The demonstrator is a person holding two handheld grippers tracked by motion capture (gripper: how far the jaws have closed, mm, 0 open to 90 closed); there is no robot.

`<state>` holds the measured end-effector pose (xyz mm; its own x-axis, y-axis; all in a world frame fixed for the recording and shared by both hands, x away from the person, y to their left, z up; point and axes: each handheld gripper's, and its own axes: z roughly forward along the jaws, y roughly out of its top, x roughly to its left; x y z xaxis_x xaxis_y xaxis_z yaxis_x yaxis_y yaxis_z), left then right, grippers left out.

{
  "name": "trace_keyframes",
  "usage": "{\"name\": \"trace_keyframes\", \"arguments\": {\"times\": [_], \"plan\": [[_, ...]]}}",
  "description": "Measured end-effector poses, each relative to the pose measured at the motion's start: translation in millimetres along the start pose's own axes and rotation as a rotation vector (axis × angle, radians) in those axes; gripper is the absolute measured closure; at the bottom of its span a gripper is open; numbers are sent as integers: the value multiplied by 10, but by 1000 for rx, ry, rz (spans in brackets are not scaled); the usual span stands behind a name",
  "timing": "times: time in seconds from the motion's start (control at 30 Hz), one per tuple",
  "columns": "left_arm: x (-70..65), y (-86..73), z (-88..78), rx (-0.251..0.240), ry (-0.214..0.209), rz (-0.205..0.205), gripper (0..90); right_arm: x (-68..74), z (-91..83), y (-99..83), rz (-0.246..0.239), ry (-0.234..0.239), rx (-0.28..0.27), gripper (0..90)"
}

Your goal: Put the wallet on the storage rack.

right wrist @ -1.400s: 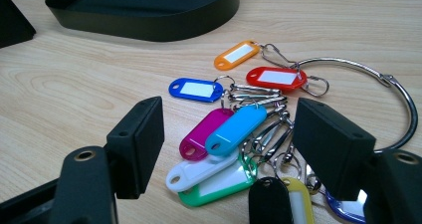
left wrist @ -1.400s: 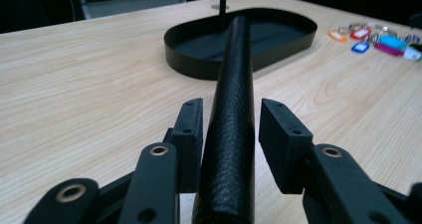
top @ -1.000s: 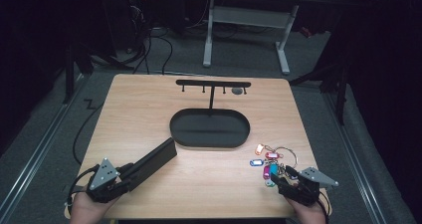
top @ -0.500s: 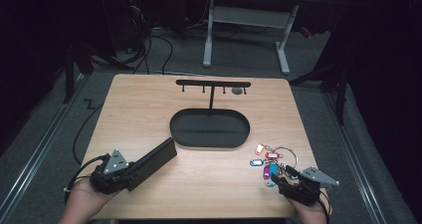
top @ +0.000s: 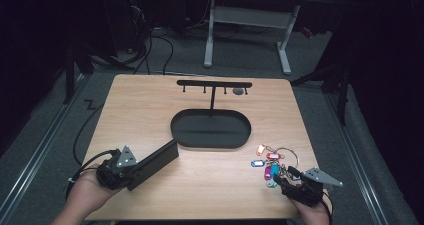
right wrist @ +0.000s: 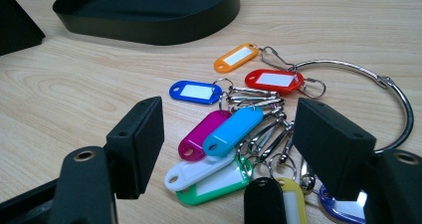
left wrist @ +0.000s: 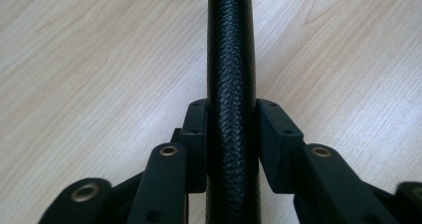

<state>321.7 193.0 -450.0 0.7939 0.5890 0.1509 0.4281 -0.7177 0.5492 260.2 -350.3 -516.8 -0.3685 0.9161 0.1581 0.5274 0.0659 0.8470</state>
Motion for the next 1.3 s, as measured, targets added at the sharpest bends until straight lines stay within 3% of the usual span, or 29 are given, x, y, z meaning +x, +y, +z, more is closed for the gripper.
{"name": "trace_keyframes", "arguments": {"times": [0.23,0.47,0.8,0.83,1.07,1.3], "plan": [[-95,43,-19,-14,48,65,735,-1,-3,0,3,-1,0,288],[-203,130,-108,-75,101,181,740,-3,-7,1,0,-3,-2,288],[-225,230,-134,-142,128,236,740,-7,-24,3,2,-5,-7,288],[-213,262,-139,-161,143,256,740,-10,-26,2,4,-5,-6,288],[-178,394,-113,-220,192,286,740,-15,-25,1,4,-7,-5,288],[-200,575,25,-280,240,345,740,-23,-30,-4,7,-9,-3,288]]}}
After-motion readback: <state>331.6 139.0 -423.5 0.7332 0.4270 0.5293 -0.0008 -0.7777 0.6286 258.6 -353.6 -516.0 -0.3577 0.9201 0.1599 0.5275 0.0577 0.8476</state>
